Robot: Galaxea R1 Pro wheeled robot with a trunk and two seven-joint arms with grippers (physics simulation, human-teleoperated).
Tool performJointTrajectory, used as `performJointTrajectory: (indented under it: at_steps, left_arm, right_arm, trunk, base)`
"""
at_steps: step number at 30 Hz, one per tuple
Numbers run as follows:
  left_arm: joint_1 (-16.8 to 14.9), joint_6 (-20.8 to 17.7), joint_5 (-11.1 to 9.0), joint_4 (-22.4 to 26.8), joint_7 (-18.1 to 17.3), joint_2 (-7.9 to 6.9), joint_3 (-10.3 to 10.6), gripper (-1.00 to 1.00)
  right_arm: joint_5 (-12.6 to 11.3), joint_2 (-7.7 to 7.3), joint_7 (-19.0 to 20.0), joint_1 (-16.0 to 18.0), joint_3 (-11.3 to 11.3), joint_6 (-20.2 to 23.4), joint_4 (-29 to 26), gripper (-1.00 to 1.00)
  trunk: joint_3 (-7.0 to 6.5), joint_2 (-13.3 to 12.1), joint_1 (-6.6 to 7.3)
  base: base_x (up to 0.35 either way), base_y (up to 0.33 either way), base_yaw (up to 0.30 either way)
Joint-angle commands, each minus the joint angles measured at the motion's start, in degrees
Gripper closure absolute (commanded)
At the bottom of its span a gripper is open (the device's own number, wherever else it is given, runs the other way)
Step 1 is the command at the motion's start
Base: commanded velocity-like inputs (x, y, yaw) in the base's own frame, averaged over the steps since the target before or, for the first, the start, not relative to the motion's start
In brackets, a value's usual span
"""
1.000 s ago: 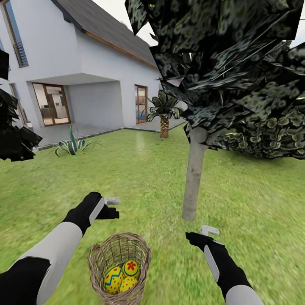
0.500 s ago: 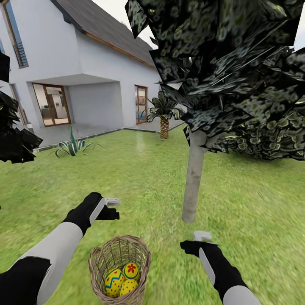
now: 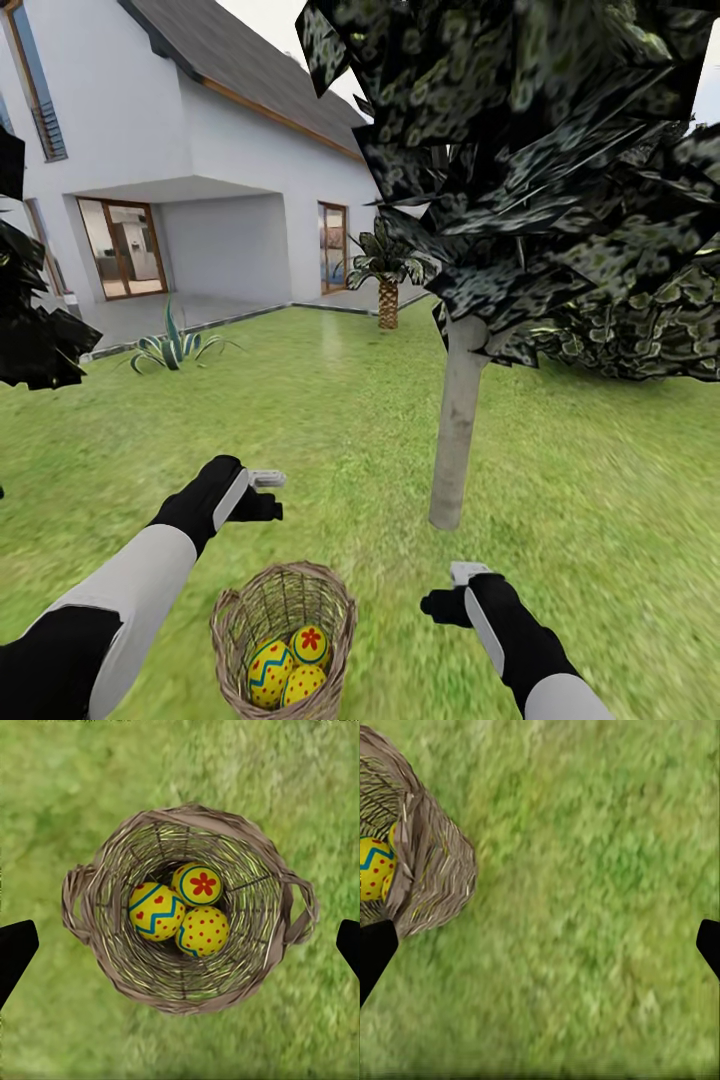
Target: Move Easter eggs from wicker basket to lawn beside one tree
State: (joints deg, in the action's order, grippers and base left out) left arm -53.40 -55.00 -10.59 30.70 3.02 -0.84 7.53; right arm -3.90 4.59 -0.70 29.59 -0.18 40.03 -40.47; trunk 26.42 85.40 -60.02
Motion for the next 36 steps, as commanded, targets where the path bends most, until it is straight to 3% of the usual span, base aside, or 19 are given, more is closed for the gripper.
performJointTrajectory:
  at_steps: [1,14,20,27,36]
  left_arm:
    - [0.0,-0.2,-0.5,0.1,0.4,-0.07,0.5,-1.0]
    - [0.0,-0.1,-0.4,0.1,0.7,0.25,0.5,-1.0]
    - [0.0,-0.1,-0.4,0.1,0.9,0.38,0.5,-1.0]
    - [0.0,-0.1,-0.4,0.2,0.8,0.4,0.5,-1.0]
    - [0.0,-0.1,-0.8,0.7,0.3,0.37,0.5,-1.0]
  right_arm:
    - [-0.4,0.01,-0.2,0.0,-0.1,0.7,-0.1,-1.0]
    - [-0.4,0.54,0.1,0.1,0.6,5.1,0.9,-1.0]
    - [-0.4,0.5,5.4,0.2,0.7,5.6,0.9,-1.0]
    - [-0.3,0.22,8.0,0.2,0.5,5.4,0.9,-1.0]
    - [-0.3,0.16,8.2,0.2,0.3,5.3,0.8,-1.0]
  trunk:
    - [-0.12,-0.4,0.23]
    - [-2.45,-5.6,3.08]
    - [-3.53,-8.0,4.4]
    - [-4.78,-10.8,5.94]
    - [-4.78,-10.8,5.94]
  base:
    - [0.0,0.0,0.0]
    - [0.0,0.0,0.0]
    - [0.0,0.0,0.0]
    - [0.0,0.0,0.0]
    - [0.0,0.0,0.0]
